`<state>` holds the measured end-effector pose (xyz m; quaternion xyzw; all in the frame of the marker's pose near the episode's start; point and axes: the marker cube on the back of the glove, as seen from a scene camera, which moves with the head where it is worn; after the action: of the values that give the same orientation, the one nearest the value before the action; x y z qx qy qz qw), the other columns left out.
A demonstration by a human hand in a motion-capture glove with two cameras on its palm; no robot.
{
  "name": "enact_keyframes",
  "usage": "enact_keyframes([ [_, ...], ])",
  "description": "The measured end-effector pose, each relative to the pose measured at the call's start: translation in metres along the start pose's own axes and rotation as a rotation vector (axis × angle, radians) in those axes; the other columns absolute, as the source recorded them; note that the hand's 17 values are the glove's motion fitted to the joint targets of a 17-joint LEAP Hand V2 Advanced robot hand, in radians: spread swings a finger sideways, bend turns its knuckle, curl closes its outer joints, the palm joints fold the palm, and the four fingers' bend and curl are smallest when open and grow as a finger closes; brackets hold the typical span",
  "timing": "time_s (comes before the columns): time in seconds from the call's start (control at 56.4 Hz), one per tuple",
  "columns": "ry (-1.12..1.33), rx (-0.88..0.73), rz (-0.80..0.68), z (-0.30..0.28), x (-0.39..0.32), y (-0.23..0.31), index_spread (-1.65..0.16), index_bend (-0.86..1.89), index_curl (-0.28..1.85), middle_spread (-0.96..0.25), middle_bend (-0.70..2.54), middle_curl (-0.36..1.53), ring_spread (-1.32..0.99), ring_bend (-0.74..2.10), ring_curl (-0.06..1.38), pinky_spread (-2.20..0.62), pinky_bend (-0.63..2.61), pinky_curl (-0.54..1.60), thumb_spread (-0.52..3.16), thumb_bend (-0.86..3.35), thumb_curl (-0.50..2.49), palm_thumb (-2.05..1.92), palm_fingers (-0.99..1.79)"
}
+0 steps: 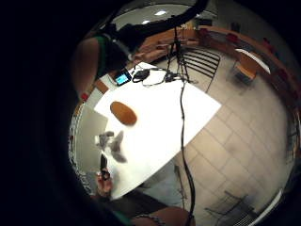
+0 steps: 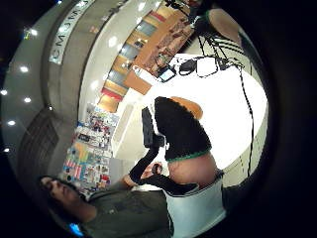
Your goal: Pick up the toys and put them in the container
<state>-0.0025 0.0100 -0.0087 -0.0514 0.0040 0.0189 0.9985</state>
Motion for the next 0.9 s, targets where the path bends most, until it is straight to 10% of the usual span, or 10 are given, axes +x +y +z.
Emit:
enact_keyframes([
  [0.39,0.033,0.033,-0.083,0.029,-0.016,-0.03,-0.33,0.17,0.15,-0.07,0.23,0.16,-0.22,0.5,0.16,-0.02,0.58,0.23,1.31,-0.02,0.12,-0.03,0.46],
  [0.904,0.152,-0.493,0.004,0.276,-0.058,-0.09,-0.34,0.16,0.21,-0.11,0.32,0.27,-0.28,0.65,0.22,-0.07,0.68,0.3,1.26,-0.04,0.22,-0.04,0.44],
])
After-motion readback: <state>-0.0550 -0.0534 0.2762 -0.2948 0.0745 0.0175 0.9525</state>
